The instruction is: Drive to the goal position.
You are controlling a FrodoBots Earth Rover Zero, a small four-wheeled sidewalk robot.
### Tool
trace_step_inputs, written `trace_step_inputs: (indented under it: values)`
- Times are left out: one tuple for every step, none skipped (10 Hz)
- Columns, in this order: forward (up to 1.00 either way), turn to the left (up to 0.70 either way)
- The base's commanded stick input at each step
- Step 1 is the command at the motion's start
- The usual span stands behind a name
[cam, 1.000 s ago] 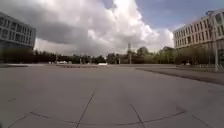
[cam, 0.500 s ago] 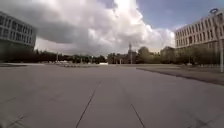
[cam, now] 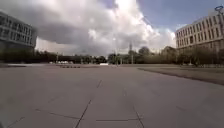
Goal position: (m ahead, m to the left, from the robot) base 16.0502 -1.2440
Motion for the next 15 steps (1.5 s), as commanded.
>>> trace_step_inputs:
  values:
    - [0.70, 0.00]
    - [0.70, 0.00]
    - [0.70, 0.00]
    - [0.70, 0.00]
    - [0.70, 0.00]
    - [0.70, 0.00]
    - [0.70, 0.00]
    - [0.70, 0.00]
    - [0.70, 0.00]
    - [0.70, 0.00]
    - [0.70, 0.00]
    - [0.70, 0.00]
    - [0.70, 0.00]
    - [0.70, 0.00]
    - [0.70, 0.00]
